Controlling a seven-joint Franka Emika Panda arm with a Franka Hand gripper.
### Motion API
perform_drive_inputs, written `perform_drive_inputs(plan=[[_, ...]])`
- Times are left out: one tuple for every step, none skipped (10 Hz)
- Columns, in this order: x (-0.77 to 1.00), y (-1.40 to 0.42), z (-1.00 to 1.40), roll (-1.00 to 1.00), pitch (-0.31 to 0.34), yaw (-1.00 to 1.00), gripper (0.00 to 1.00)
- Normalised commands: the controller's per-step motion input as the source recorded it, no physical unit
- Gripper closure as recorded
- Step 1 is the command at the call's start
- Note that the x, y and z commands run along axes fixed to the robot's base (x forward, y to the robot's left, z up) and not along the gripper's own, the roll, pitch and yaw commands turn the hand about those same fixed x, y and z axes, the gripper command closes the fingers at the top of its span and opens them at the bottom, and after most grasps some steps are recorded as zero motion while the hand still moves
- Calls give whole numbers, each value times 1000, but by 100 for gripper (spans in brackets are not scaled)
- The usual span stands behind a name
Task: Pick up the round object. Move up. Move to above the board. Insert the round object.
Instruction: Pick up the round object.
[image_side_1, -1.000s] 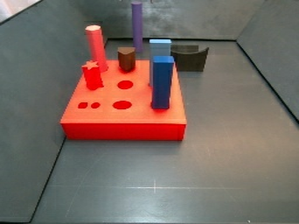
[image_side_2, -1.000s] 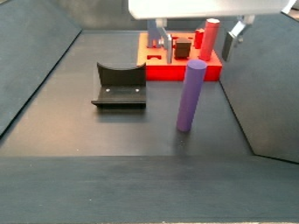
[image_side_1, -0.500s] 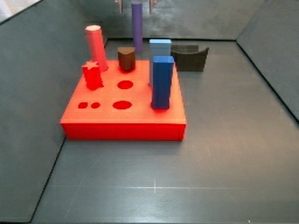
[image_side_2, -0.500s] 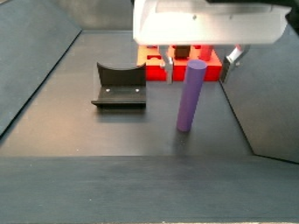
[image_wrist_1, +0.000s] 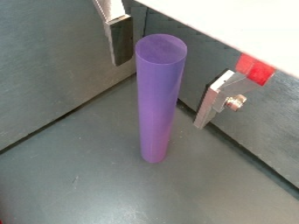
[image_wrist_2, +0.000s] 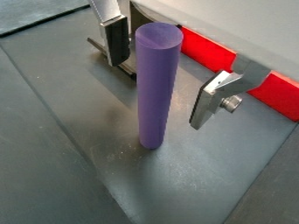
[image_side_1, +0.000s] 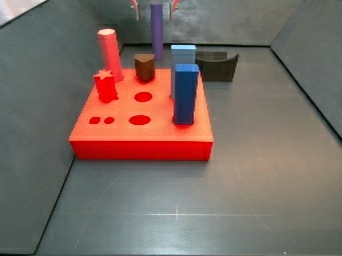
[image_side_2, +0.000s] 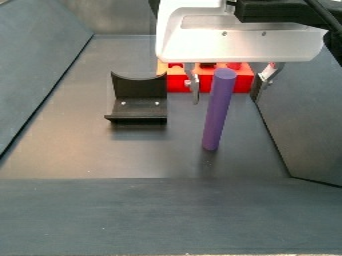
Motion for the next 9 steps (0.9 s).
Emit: perform_drive_inputs(plan=[[0,0,0,0,0,0,100],[0,0,0,0,0,0,100],[0,0,0,0,0,0,100],[0,0,0,0,0,0,100],[0,0,0,0,0,0,100],[0,0,0,0,0,0,100],[0,0,0,0,0,0,100],[0,0,0,0,0,0,100],[0,0,0,0,0,0,100]])
